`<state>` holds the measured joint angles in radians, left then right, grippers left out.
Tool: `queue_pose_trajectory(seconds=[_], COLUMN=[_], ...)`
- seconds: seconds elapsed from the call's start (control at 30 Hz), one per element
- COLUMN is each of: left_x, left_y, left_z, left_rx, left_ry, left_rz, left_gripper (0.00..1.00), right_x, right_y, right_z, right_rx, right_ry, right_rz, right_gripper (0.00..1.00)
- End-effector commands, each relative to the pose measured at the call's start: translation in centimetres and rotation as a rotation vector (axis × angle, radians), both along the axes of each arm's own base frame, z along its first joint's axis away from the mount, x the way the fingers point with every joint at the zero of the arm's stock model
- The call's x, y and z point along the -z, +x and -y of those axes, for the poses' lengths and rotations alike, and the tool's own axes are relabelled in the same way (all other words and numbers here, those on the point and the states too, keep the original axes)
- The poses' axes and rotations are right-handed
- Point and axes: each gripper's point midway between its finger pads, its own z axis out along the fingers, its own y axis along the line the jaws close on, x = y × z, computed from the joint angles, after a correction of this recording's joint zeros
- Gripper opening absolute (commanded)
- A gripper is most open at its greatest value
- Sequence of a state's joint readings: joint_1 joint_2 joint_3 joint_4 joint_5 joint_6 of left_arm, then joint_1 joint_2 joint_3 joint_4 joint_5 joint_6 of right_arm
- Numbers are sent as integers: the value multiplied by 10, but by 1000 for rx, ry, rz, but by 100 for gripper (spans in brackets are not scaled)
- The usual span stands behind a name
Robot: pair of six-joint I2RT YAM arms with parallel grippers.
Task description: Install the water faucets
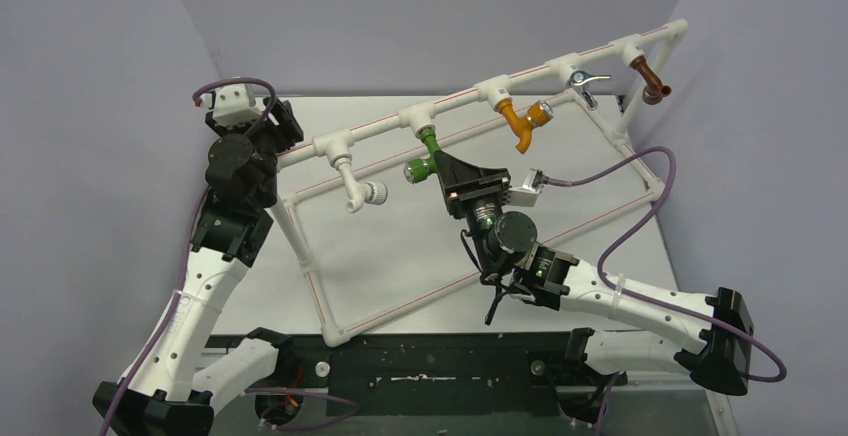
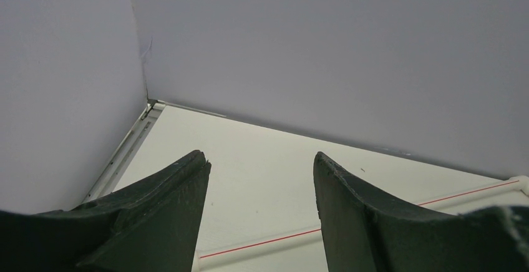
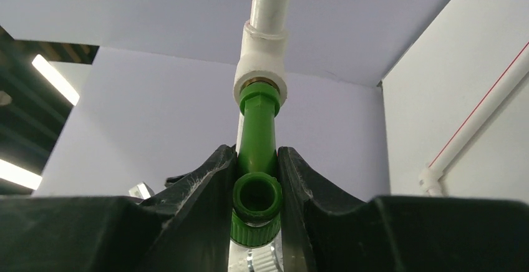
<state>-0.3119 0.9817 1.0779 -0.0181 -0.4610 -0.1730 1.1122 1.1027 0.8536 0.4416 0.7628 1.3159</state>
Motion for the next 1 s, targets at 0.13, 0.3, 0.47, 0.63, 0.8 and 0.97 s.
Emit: queue_pose_trajectory(seconds=[0.13,0.3,0.47,0.63,0.8,0.97], left_x=[92,92,90,91,92,93], left_y=[-11,-12,-12,-12,-12,-11], left_z=[-1,-2,-2,-2,-2,-1], left_rx=[11,8,9,9,9,11], left_ry=[107,108,105,108,109,110], left_rz=[-315,-313,-307,-311,-314,-317], left_gripper=[60,60,60,60,60,59], right_x=[-37,-36,-32,-30,-28,-31], right_y=[0,0,0,0,-1,-2], right_z=[6,4,4,3,0,2], right_rx=[-48,-48,-49,-53,-66,-69], right_ry=[365,383,376,377,382,388], right_rz=[-84,-96,-106,-109,-122,-117], right_gripper=[0,0,3,20,36,56])
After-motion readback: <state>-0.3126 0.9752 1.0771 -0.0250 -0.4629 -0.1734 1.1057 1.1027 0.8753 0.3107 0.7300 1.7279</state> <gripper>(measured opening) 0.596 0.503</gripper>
